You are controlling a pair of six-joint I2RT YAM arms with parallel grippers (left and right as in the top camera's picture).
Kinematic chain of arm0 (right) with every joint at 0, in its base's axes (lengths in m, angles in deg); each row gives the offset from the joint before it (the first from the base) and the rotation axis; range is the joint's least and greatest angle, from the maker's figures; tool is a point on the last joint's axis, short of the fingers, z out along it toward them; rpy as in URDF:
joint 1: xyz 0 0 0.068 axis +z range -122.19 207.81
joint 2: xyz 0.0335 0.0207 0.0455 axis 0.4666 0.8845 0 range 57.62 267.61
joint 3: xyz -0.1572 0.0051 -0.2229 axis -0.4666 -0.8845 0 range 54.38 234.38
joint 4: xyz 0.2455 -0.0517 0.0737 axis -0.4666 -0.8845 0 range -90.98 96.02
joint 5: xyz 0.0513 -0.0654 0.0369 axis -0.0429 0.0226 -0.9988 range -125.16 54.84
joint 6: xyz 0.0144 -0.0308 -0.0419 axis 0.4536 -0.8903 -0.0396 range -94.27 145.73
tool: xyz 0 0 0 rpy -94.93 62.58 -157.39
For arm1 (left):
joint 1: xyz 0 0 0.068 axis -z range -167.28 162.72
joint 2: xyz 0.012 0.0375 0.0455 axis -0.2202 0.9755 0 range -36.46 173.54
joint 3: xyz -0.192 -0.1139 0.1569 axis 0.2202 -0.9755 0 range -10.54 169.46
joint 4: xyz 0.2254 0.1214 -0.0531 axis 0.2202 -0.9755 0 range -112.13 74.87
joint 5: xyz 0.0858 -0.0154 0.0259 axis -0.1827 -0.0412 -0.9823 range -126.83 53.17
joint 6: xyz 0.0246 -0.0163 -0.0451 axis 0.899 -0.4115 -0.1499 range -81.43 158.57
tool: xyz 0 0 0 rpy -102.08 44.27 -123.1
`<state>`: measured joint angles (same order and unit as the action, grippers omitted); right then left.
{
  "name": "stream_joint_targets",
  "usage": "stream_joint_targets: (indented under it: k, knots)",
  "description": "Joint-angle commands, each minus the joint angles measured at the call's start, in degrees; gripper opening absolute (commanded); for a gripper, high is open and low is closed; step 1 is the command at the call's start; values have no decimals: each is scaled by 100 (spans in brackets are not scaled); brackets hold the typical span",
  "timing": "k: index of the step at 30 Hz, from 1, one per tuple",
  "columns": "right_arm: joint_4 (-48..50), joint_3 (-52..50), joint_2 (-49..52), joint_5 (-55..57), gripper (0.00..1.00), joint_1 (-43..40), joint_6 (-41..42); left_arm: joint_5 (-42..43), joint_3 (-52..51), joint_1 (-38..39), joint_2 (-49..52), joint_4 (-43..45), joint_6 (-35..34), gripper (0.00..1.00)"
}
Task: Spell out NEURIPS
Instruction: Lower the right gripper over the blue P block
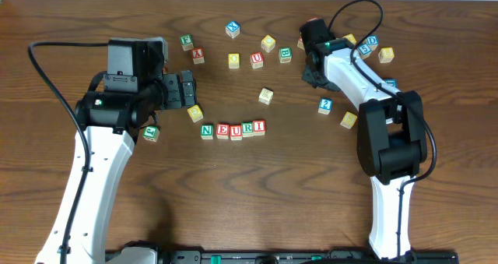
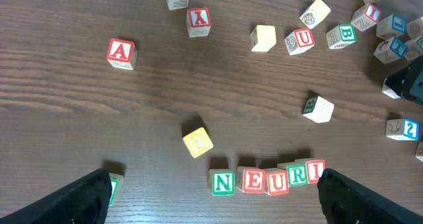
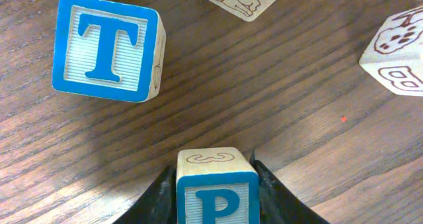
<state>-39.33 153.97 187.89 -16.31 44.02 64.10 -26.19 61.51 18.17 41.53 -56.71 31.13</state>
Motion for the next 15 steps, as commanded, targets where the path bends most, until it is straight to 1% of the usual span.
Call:
stream_joint_targets:
  k: [1,6,15]
  knots:
    - [-9,81,24,48,30,-39,13,33,131,-9,-52,0,33,98]
    - [-9,81,24,48,27,-37,13,33,131,-9,-52,2,33,98]
    - [-24,81,24,44,27,-37,-33,33,131,-9,-52,0,33,98]
